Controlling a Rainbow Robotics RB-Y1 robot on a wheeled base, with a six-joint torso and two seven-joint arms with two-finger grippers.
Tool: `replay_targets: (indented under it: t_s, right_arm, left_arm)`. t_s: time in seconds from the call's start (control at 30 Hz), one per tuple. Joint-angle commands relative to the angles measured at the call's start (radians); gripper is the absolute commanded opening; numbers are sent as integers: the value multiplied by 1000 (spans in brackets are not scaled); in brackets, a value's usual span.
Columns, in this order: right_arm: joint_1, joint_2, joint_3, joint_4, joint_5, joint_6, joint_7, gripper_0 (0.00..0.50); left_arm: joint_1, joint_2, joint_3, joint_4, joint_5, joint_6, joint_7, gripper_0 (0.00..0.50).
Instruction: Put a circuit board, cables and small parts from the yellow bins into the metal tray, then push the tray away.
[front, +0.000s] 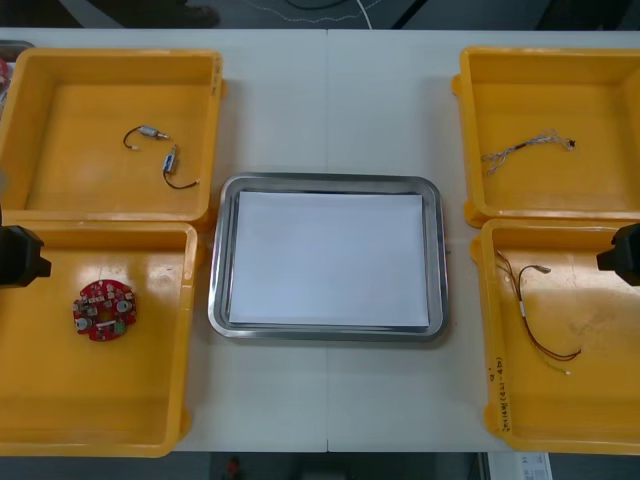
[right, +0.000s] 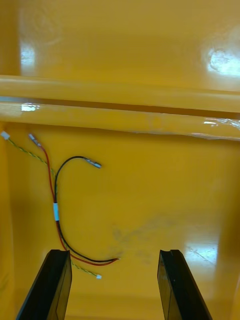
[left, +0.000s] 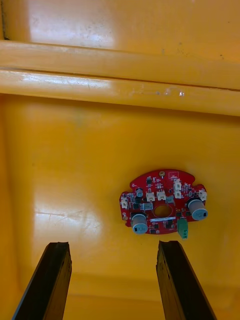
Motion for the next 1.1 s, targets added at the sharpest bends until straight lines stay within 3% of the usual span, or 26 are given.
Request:
replay_targets:
  t_s: [0.03, 0.3, 0.43, 0.77, 1.1]
  right_arm:
    - [33, 50, 46, -63, 33, 3, -41, 500]
    - [111, 124, 76, -95, 72, 3, -51, 500]
    - [165, 128, 110, -95, 82, 3, -47, 500]
    - [199, 133, 151, -86, 121, -52, -50, 500]
    - [199, 138, 185, -23, 152, -182, -51, 500]
  left_arm:
    - [88, 3, -28, -6, -8, -86, -48, 500]
    - [176, -1, -82, -6, -11, -252, -39, 500]
    - [213, -4, -108, -4, -18, -309, -39, 500]
    - [248, -10, -143, 1, -46, -358, -34, 500]
    - [250, -27, -187, 53, -75, -431, -31, 500]
